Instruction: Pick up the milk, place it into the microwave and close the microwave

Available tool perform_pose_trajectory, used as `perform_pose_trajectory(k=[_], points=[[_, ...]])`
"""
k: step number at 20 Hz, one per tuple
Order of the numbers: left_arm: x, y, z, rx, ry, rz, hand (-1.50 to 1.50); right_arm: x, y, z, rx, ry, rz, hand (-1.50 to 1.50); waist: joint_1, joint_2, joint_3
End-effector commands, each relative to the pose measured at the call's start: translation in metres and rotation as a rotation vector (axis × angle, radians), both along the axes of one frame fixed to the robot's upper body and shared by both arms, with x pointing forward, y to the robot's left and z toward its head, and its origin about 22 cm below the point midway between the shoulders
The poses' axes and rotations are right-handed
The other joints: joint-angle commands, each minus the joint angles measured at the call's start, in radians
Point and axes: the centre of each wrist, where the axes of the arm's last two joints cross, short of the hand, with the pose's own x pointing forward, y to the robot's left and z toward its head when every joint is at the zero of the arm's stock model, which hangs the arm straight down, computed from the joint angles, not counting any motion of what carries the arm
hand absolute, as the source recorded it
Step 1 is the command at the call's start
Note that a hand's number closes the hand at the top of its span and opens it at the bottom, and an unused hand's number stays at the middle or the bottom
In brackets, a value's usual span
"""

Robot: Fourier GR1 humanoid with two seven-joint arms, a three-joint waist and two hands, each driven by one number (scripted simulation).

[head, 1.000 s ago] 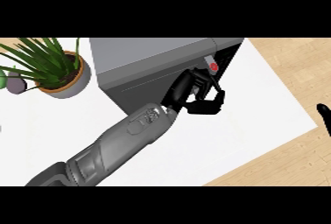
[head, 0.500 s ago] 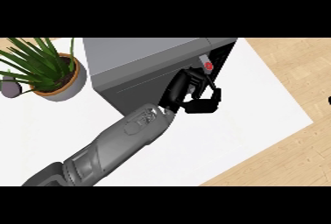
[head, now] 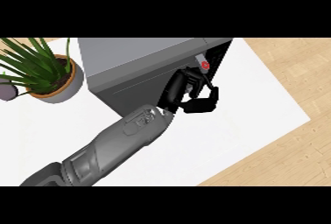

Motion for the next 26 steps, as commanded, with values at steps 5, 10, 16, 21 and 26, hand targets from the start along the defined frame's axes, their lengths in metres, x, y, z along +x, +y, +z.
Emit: perform_pose_trajectory(k=[5, 10, 16, 21, 26], points=[[-0.002, -0.036, 0.025, -0.016, -0.049, -0.069, 1.50, 0.005, -0.006, 0.010, 0.005, -0.012, 0.012, -1.50, -0.025, 0.014, 0.004], [-0.003, -0.035, 0.023, -0.028, -0.047, -0.042, 1.50, 0.006, -0.008, 0.017, 0.005, -0.012, 0.024, -1.50, -0.035, 0.013, 0.002], [-0.003, -0.037, 0.025, -0.039, -0.042, -0.023, 1.50, 0.007, -0.009, 0.018, 0.028, -0.001, 0.054, -1.50, -0.050, 0.010, 0.005], [0.015, -0.010, 0.003, -0.093, 0.102, 0.308, 1.50, 0.006, -0.017, 0.026, 0.036, -0.019, 0.007, -1.50, 0.025, 0.006, 0.001], [0.021, -0.003, -0.002, -0.073, 0.118, 0.303, 1.50, 0.003, -0.026, 0.031, 0.029, -0.019, -0.040, -1.50, 0.059, 0.006, 0.000]])
